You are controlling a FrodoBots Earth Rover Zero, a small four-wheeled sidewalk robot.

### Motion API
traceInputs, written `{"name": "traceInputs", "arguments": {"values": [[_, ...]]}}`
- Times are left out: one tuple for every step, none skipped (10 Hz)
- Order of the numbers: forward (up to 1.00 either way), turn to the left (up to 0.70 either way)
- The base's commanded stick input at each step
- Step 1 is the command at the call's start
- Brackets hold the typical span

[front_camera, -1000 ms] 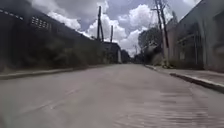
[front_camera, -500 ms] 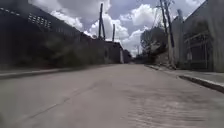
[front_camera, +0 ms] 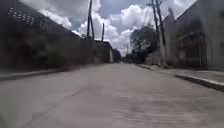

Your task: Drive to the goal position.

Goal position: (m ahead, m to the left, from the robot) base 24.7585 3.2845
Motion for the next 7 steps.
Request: {"name": "traceInputs", "arguments": {"values": [[1.00,-0.39],[1.00,-0.40],[1.00,-0.39],[1.00,-0.40],[1.00,-0.40],[1.00,-0.40],[1.00,-0.34]]}}
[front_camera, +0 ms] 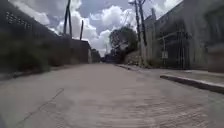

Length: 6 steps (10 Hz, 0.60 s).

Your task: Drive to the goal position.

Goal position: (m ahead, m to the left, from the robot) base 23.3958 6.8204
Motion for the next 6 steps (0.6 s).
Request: {"name": "traceInputs", "arguments": {"values": [[1.00,0.00],[1.00,0.00],[1.00,0.00],[1.00,0.00],[1.00,0.00],[1.00,0.00]]}}
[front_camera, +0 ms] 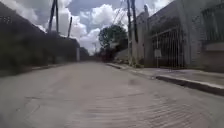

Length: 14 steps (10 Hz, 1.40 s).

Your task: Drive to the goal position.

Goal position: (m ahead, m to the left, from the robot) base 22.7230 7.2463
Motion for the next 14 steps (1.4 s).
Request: {"name": "traceInputs", "arguments": {"values": [[1.00,0.00],[1.00,0.00],[1.00,0.00],[1.00,0.00],[1.00,0.00],[1.00,0.00],[1.00,0.00],[1.00,0.00],[1.00,0.00],[1.00,0.00],[1.00,0.00],[1.00,0.00],[1.00,-0.01],[1.00,-0.09]]}}
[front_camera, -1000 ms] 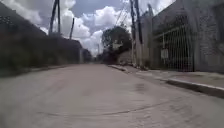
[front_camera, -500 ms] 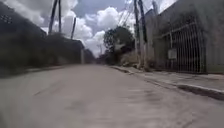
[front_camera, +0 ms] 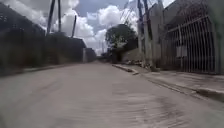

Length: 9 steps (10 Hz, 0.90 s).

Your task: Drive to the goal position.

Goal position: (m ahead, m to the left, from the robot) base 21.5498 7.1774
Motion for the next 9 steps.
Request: {"name": "traceInputs", "arguments": {"values": [[1.00,-0.23],[1.00,-0.40],[1.00,-0.40],[1.00,-0.09],[1.00,0.01],[1.00,0.00],[1.00,0.00],[1.00,0.00],[1.00,0.00]]}}
